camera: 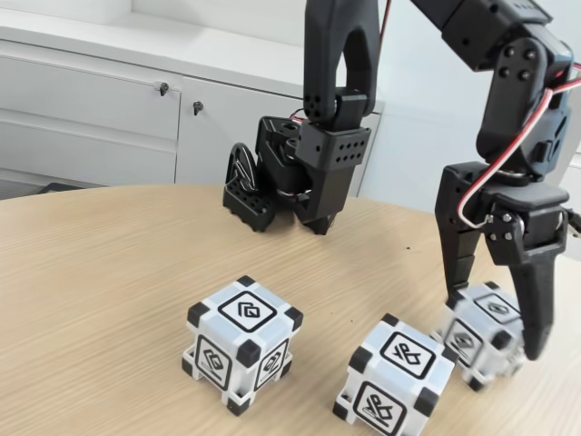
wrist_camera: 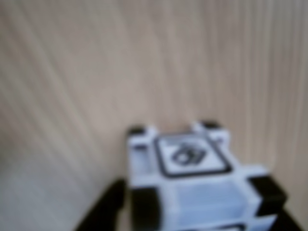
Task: Stack cubes from left to right.
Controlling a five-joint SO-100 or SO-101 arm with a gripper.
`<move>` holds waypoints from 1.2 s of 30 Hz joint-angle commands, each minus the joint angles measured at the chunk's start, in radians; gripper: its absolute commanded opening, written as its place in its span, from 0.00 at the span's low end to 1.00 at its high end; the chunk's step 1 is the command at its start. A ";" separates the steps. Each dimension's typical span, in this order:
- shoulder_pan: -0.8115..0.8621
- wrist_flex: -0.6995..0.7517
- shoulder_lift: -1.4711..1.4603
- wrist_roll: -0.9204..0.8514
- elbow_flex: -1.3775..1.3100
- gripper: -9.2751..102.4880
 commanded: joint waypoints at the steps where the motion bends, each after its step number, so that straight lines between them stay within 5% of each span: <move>1: 0.009 -0.006 0.003 0.017 -0.035 0.30; 21: 0.008 0.006 0.038 0.057 -0.035 0.20; 36: 0.018 0.015 0.410 0.026 -0.020 0.20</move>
